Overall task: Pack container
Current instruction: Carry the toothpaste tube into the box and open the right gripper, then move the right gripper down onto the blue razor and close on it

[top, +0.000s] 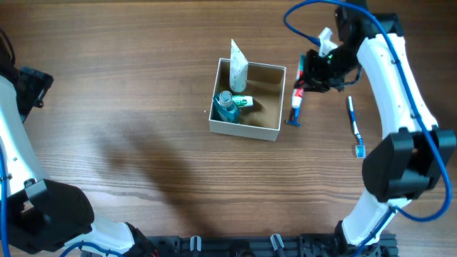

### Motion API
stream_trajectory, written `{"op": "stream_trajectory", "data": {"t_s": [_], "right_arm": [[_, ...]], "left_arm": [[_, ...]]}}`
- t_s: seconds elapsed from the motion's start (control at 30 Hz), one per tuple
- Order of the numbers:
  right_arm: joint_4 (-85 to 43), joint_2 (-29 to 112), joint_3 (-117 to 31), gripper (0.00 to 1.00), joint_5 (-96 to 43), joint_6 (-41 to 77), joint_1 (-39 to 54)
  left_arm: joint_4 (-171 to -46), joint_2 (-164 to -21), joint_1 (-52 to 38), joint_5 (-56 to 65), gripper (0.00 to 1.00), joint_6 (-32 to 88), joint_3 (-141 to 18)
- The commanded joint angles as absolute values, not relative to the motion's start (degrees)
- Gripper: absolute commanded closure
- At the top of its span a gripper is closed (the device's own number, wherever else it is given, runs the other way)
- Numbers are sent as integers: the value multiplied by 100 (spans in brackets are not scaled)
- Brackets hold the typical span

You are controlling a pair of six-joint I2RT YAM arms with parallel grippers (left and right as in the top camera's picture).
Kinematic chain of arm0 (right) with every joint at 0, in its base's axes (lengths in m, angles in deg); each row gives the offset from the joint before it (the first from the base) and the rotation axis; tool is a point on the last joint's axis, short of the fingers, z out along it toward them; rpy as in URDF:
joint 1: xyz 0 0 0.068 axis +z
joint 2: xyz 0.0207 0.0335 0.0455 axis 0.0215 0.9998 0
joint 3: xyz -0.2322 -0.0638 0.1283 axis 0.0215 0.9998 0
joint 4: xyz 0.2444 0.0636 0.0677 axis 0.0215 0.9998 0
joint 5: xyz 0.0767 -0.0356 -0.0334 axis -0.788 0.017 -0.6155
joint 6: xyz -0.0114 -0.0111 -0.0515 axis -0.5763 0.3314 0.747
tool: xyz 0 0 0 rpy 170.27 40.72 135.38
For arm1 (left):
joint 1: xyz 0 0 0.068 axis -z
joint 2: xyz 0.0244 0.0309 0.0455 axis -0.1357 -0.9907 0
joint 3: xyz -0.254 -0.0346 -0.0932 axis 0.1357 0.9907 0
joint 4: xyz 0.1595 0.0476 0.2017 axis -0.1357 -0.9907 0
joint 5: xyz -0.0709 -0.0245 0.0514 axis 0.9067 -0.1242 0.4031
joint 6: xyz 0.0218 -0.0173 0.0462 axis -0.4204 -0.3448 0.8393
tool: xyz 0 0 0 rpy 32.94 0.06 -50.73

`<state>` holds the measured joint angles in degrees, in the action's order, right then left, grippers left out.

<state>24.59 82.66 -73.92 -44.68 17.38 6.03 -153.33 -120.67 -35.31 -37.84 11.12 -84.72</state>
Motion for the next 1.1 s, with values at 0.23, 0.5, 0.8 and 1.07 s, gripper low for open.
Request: {"op": "stream_trajectory", "data": {"t_s": [0.23,0.5,0.8,1.07], "right_arm": [[1766,8145,-7368,84,-3380,968,1635],[1726,8145,-7250,35,-3358,894,1681],[2089,8128,-7315,16,-2805,1060,1327],[2393,8128,-7298,16,-2687,1377,522]], "left_arm": [[-15333,-12084,-3561,-3854,0,998,-8446],[-15333,-12084,-3561,-3854,0,998,-8446],[-15333,-12084,-3561,-3854,0,998,-8446],[-15333,-12084,-3561,-3857,0,998,-8446]]}}
